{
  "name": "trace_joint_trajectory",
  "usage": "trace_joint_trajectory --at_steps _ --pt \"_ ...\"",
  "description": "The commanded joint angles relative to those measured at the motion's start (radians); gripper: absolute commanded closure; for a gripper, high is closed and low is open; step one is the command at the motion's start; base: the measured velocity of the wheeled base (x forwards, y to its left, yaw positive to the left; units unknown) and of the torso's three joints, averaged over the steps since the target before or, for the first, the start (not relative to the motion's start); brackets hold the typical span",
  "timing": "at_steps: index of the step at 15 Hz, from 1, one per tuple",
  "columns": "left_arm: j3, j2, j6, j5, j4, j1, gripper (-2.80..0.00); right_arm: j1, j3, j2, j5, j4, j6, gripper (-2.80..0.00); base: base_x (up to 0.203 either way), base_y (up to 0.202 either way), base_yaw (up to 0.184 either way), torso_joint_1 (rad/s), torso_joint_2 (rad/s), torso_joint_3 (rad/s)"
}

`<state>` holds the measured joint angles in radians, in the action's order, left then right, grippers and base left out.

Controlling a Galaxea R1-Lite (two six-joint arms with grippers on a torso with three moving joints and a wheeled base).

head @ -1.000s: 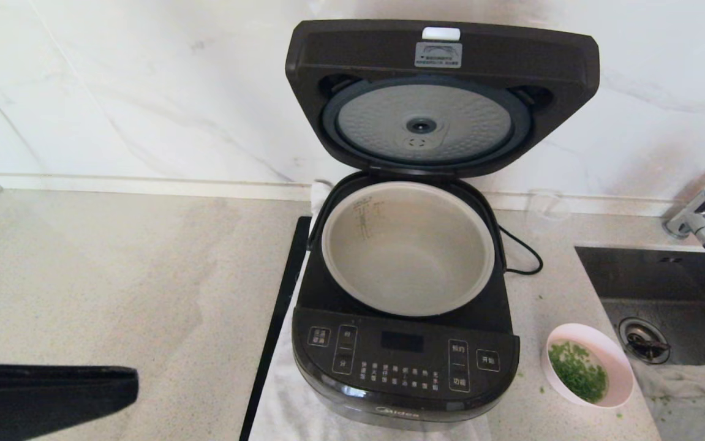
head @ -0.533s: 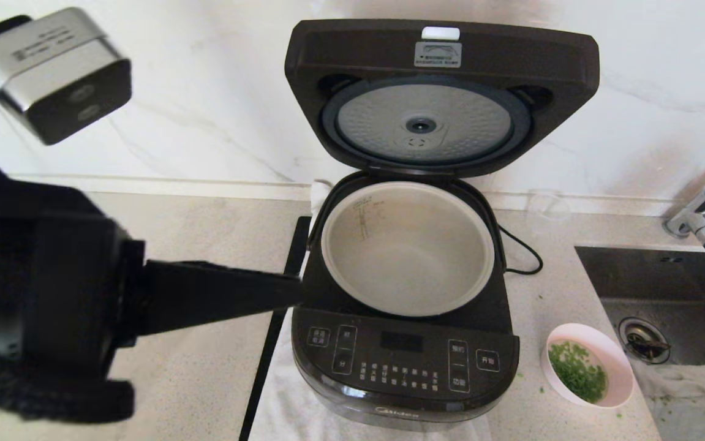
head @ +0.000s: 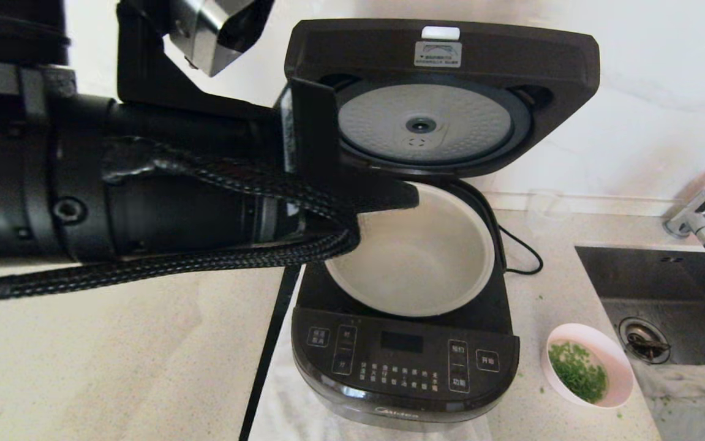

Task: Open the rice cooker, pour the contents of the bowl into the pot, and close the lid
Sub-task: Open the rice cooker

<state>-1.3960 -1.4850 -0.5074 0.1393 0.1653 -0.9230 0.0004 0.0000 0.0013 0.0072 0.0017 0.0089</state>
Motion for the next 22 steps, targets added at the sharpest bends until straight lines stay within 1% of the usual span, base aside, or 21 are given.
trace_joint_trajectory --at_steps 1,4,7,9,11,13,15,20,22 --pt "-0.045 -0.069 0.0 -0.019 -0.012 0.001 0.0 0.0 0.0 0.0 -0.001 0.0 -0.001 0.0 0.0 0.0 0.0 0.0 0.0 0.0" --pt "-0.07 -0.108 0.0 -0.029 -0.091 0.001 0.0 0.0 0.0 0.0 -0.001 0.0 0.0 0.0 0.0 0.0 0.0 0.0 0.0 0.0" --pt "-0.129 -0.165 0.004 -0.079 -0.104 0.002 0.0 0.0 0.0 0.0 -0.001 0.0 -0.001 0.0 0.0 0.0 0.0 0.0 0.0 0.0" --pt "-0.167 -0.194 0.007 -0.084 -0.104 0.003 0.0 0.001 0.0 0.0 0.0 0.0 -0.001 0.0 0.0 0.0 0.0 0.0 0.0 0.0" --pt "-0.192 -0.215 0.037 -0.088 -0.104 0.003 0.0 0.001 0.0 0.0 0.0 0.0 0.0 0.0 0.0 0.0 0.0 0.0 0.0 0.0" --pt "-0.232 -0.24 0.052 -0.118 -0.104 0.003 0.0 0.0 0.0 0.0 0.0 0.0 -0.001 0.0 0.0 0.0 0.0 0.0 0.0 0.0" --pt "-0.264 -0.259 0.086 -0.146 -0.105 0.005 0.0 0.0 0.0 0.0 0.0 0.0 -0.001 0.0 0.0 0.0 0.0 0.0 0.0 0.0" --pt "-0.32 -0.301 0.121 -0.154 -0.146 0.026 0.0 0.0 0.0 0.0 0.0 0.0 0.0 0.0 0.0 0.0 0.0 0.0 0.0 0.0" --pt "-0.338 -0.32 0.143 -0.174 -0.148 0.029 0.0 0.0 0.0 0.0 0.0 0.0 -0.001 0.0 0.0 0.0 0.0 0.0 0.0 0.0"
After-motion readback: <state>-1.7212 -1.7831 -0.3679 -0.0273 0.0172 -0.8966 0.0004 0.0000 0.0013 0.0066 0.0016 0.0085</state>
